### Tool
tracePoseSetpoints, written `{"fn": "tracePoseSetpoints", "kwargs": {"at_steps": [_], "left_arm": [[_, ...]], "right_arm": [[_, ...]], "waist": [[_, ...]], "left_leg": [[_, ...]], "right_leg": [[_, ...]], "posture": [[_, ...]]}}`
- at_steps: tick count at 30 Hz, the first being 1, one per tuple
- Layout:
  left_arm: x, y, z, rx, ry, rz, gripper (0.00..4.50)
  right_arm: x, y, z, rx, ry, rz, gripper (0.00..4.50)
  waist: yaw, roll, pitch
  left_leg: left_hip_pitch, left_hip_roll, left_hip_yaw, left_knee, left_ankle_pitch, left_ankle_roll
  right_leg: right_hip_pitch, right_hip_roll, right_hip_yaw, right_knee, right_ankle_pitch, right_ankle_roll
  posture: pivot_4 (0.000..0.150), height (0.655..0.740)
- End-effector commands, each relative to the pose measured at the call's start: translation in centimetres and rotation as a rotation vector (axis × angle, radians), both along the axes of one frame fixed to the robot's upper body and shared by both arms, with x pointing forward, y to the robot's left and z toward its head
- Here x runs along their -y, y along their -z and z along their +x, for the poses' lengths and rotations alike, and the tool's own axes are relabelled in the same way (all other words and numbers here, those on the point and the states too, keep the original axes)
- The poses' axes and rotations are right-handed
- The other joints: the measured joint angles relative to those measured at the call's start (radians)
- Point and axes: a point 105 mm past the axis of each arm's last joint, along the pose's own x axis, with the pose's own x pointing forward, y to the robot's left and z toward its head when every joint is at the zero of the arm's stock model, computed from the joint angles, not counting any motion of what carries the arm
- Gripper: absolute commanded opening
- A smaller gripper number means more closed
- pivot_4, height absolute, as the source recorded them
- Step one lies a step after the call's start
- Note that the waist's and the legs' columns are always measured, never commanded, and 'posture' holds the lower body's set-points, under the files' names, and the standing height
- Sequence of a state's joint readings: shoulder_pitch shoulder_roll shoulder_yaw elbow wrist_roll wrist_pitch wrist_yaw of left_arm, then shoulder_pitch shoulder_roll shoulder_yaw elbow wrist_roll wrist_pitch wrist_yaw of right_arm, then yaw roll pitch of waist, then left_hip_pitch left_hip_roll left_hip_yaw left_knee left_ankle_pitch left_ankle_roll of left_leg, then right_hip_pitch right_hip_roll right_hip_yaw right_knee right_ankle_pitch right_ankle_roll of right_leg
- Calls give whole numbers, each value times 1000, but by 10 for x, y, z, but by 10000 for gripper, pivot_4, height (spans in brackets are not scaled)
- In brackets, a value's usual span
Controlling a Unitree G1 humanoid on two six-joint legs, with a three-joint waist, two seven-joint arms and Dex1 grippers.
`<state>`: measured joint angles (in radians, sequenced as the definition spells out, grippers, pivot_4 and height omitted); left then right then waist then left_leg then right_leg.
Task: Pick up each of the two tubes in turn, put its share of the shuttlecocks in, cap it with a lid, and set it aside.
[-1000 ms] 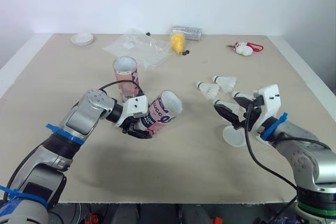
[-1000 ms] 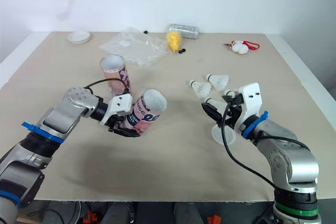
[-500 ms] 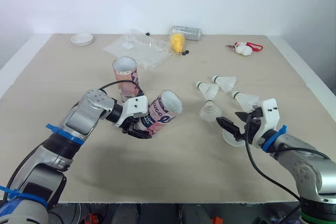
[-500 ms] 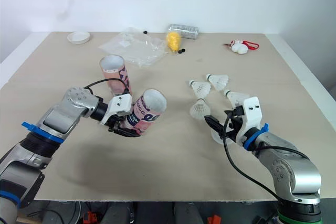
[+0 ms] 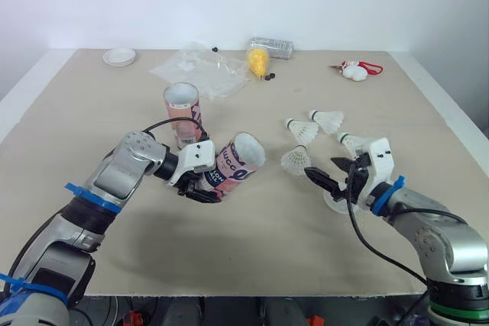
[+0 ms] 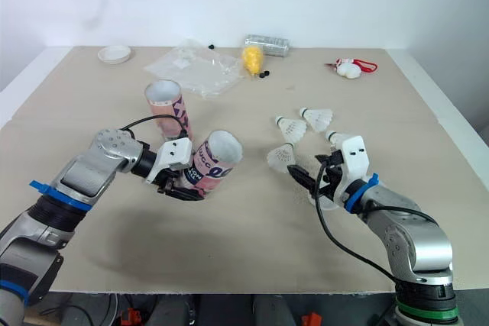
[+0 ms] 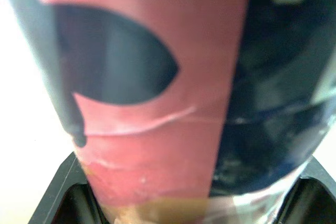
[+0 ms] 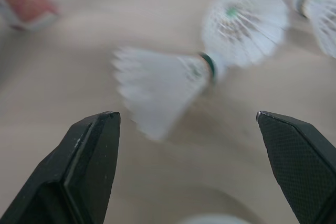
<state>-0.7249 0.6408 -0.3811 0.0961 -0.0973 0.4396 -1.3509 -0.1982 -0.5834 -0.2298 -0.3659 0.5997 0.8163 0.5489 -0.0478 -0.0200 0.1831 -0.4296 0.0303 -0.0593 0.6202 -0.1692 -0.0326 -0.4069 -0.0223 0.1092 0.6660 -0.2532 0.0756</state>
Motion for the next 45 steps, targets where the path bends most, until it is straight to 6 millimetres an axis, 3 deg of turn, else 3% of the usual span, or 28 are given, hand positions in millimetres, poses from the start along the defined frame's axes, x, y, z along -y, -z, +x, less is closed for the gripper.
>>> {"fn": "tracePoseSetpoints", "kwargs": {"at_steps": [1, 7, 15, 24, 45], "left_arm": [[-2, 2, -4, -8, 5, 7, 30056], [-1, 3, -4, -8, 7, 7, 30056], [0, 3, -5, -7, 4, 1, 30056], [-2, 4, -5, -7, -10, 0, 30056], [-2, 4, -3, -2, -2, 9, 30056]], "right_arm": [[-9, -27, -12, 58, -108, -8, 44525], [-31, -37, -32, 12, -275, 23, 44525], [-44, -21, -24, -26, -255, 41, 44525], [-39, -13, -2, -13, -153, 9, 44525], [3, -1, 1, -34, 4, -68, 44525]], "waist": [[0, 0, 0], [0, 0, 0], [0, 0, 0], [0, -1, 0], [0, -1, 0]], "left_leg": [[0, 0, 0, 0, 0, 0], [0, 0, 0, 0, 0, 0], [0, 0, 0, 0, 0, 0], [0, 0, 0, 0, 0, 0], [0, 0, 0, 0, 0, 0]], "right_leg": [[0, 0, 0, 0, 0, 0], [0, 0, 0, 0, 0, 0], [0, 0, 0, 0, 0, 0], [0, 0, 0, 0, 0, 0], [0, 0, 0, 0, 0, 0]], "posture": [[1500, 7400], [1500, 7400], [1500, 7400], [1500, 7400], [1500, 7400]]}}
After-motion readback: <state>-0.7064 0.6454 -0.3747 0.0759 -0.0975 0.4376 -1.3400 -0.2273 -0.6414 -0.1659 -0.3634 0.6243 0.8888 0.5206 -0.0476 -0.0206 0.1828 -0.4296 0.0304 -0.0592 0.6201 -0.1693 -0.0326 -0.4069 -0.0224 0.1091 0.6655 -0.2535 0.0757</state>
